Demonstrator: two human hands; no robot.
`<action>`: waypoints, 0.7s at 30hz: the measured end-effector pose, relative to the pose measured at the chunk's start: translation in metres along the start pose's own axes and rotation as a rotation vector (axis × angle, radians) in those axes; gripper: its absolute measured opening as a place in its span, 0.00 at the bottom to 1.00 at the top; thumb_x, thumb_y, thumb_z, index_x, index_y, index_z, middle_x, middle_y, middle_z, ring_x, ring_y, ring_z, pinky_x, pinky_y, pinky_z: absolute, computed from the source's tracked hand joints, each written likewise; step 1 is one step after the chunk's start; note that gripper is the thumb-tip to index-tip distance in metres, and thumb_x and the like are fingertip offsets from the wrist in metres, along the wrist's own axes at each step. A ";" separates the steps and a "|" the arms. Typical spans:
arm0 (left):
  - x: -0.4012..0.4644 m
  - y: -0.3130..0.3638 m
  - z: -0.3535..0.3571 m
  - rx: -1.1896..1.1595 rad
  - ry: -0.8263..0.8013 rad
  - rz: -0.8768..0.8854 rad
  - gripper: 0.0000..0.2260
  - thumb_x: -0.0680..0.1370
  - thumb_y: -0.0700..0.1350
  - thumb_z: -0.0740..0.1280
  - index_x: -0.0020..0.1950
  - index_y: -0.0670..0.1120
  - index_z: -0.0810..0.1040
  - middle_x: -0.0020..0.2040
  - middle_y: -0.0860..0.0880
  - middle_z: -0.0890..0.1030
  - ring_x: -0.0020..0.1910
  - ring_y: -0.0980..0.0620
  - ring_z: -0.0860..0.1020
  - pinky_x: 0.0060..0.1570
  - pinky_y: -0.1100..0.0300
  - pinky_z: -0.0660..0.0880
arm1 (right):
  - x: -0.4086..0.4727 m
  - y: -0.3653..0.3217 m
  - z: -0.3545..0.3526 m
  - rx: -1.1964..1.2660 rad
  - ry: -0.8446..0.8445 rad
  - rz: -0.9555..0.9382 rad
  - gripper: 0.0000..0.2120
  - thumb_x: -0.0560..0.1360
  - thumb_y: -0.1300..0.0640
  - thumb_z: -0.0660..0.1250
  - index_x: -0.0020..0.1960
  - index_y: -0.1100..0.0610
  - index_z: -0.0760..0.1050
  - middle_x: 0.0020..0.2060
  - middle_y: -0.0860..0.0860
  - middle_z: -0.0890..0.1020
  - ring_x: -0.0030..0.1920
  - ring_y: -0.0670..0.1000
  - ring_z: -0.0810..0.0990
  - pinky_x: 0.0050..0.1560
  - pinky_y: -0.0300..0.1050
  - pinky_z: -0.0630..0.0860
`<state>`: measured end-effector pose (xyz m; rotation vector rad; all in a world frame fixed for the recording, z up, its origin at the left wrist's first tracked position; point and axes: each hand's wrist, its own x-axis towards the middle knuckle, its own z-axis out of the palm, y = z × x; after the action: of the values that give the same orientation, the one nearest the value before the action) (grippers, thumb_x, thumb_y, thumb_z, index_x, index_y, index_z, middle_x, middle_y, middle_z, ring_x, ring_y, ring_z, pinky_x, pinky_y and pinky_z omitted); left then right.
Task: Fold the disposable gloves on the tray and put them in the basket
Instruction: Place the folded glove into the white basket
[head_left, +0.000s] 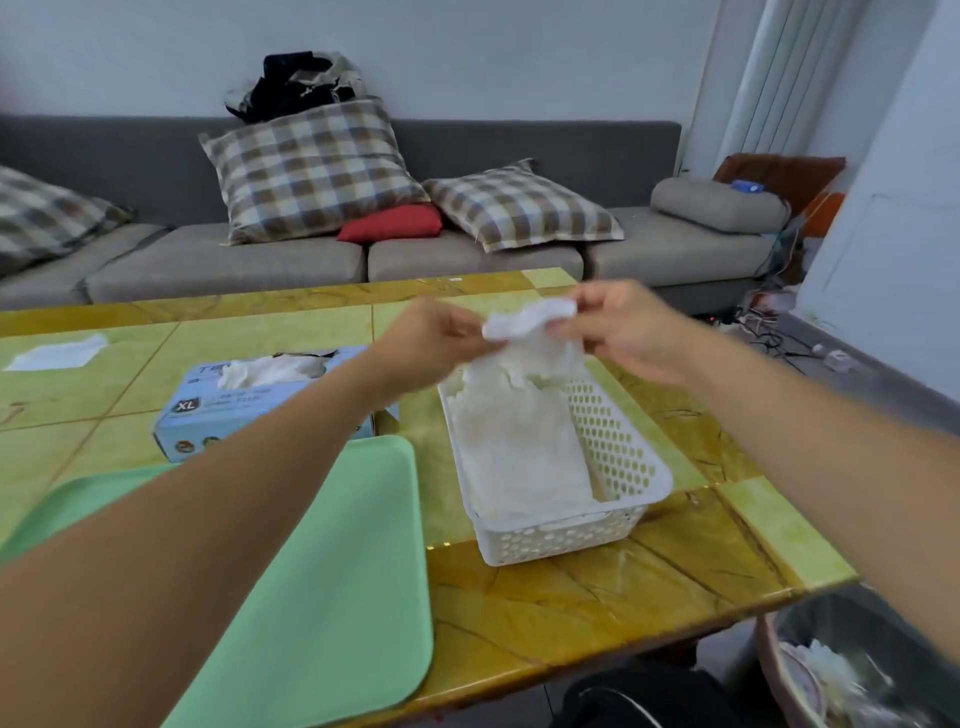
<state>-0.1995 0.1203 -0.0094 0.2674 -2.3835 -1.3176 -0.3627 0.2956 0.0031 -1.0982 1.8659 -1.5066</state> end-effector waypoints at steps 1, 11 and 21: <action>-0.006 -0.013 0.006 0.106 -0.045 0.035 0.04 0.75 0.43 0.76 0.44 0.44 0.86 0.39 0.52 0.83 0.37 0.58 0.76 0.42 0.63 0.74 | -0.009 0.015 0.002 -0.099 -0.042 0.009 0.07 0.73 0.70 0.73 0.50 0.64 0.81 0.42 0.54 0.85 0.41 0.48 0.82 0.51 0.46 0.78; -0.041 0.004 0.037 0.730 -0.639 0.084 0.07 0.76 0.48 0.74 0.52 0.50 0.86 0.42 0.59 0.83 0.43 0.59 0.80 0.50 0.58 0.79 | -0.050 0.033 0.025 -0.969 -0.641 0.014 0.10 0.69 0.58 0.75 0.47 0.45 0.83 0.44 0.41 0.85 0.46 0.41 0.82 0.55 0.53 0.80; -0.019 0.022 0.040 1.139 -0.442 0.029 0.17 0.73 0.57 0.71 0.55 0.48 0.81 0.49 0.51 0.81 0.51 0.48 0.79 0.51 0.53 0.75 | -0.014 0.007 0.042 -1.122 -0.594 0.204 0.50 0.61 0.38 0.82 0.78 0.42 0.63 0.74 0.42 0.68 0.71 0.49 0.72 0.69 0.50 0.73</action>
<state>-0.1990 0.1702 -0.0146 0.2494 -3.2418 0.1724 -0.3236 0.2845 -0.0167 -1.4878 2.2194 0.1410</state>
